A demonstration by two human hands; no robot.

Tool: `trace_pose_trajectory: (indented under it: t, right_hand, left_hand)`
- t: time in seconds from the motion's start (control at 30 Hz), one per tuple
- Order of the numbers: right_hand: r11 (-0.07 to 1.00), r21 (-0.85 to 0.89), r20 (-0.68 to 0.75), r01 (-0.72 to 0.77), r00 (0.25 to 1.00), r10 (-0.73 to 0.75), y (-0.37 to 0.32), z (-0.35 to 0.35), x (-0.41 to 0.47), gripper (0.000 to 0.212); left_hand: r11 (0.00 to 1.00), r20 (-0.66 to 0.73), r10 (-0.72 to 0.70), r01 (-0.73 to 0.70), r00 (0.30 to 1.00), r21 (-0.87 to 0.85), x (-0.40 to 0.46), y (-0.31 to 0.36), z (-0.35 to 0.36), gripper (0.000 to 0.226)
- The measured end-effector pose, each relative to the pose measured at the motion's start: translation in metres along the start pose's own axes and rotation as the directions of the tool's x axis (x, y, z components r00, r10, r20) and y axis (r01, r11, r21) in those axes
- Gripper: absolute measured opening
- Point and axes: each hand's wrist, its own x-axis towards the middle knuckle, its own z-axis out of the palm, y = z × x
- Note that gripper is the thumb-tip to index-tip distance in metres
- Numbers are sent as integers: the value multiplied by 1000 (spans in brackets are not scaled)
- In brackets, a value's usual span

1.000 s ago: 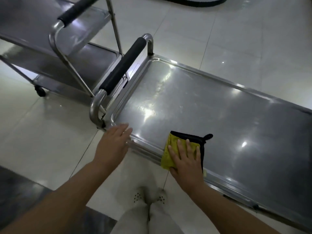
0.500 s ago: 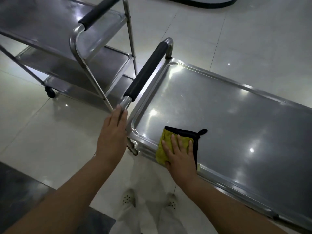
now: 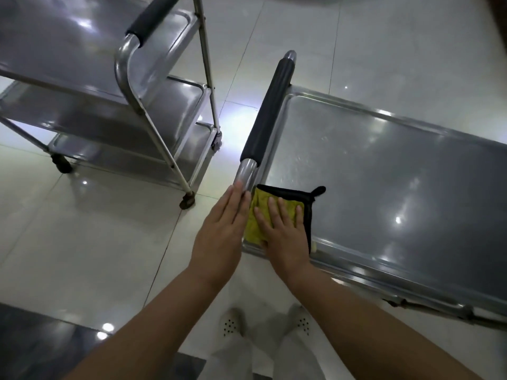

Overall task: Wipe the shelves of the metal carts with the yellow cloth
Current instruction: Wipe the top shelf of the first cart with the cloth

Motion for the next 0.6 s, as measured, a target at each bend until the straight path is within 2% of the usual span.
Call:
trace_pose_trajectory:
  t: [0.13,0.33,0.43,0.6]
  right_hand:
    - [999,0,-16,34,999,-34,12,3,-10,99]
    - [1000,-22,-45,-2,999,1,44,7,-42,98]
    - [999,-36,-43,-37,998,36,67,11,-62,96]
    - [997,-34,-96,-70,993,67,120,18,-100,91]
  left_hand:
    - [996,-4,73,-72,997,61,-2,-2,1,66]
    - [994,17,23,-25,1000,107,-10,20,8,66]
    - [989,29,68,-71,997,129,-15,41,18,61]
    - [982,179,121,-144,976,121,-19,93,40,77]
